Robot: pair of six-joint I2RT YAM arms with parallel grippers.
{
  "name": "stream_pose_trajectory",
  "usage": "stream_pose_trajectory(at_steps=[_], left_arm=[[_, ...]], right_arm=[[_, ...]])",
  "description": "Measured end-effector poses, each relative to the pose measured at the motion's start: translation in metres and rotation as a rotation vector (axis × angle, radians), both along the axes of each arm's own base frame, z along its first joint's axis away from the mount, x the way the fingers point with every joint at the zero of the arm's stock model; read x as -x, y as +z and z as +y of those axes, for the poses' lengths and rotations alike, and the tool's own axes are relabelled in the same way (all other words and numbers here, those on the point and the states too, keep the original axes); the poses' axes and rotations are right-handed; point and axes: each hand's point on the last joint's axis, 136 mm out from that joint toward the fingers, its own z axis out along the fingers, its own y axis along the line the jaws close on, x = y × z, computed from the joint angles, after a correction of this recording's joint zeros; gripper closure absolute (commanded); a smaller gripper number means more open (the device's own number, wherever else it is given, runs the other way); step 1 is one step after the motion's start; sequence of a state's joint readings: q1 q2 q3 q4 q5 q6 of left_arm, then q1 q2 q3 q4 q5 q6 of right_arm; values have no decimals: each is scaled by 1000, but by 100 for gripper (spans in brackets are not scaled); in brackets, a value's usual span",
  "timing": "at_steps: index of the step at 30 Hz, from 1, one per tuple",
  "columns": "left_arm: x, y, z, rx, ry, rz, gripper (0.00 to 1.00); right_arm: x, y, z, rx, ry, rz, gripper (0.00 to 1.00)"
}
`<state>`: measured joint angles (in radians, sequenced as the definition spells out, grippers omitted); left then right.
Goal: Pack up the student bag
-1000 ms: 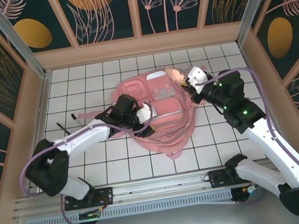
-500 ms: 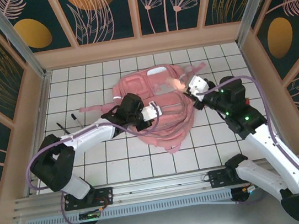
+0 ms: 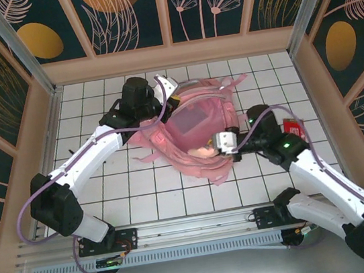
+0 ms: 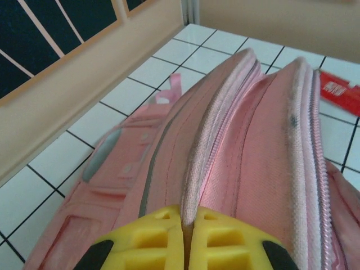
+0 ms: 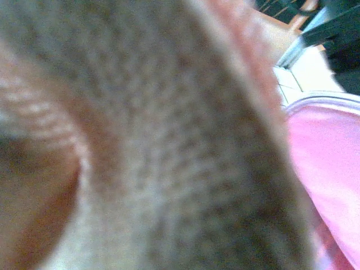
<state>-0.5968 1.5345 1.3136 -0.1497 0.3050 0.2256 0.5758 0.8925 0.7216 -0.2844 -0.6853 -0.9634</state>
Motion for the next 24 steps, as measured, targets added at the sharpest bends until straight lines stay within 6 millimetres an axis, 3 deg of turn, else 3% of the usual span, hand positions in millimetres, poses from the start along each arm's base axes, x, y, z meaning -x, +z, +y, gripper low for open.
stream_pose_trajectory(at_steps=[3, 7, 11, 13, 14, 15, 16, 19, 24], left_arm=[[3, 3, -1, 6, -11, 15, 100], [9, 4, -4, 17, -41, 38, 100], [10, 5, -6, 26, -49, 51, 100], [10, 6, -7, 31, -50, 55, 100], [10, 7, -7, 32, -51, 56, 100], [10, 7, -7, 34, -51, 57, 100], [10, 7, -7, 34, -51, 59, 100], [10, 5, -8, 34, -49, 63, 100], [9, 5, -8, 33, -49, 65, 100]], right_arm=[[-20, -31, 13, 41, -50, -84, 100], [-79, -68, 18, 123, -216, -244, 95], [-133, -83, 20, 198, -355, -416, 65], [-152, -88, 20, 232, -395, -485, 62], [-156, -91, 20, 247, -404, -507, 51], [-158, -92, 18, 263, -407, -521, 8], [-157, -93, 18, 269, -402, -526, 1], [-138, -87, 18, 267, -317, -469, 2], [-95, -35, 23, 119, -142, -287, 7]])
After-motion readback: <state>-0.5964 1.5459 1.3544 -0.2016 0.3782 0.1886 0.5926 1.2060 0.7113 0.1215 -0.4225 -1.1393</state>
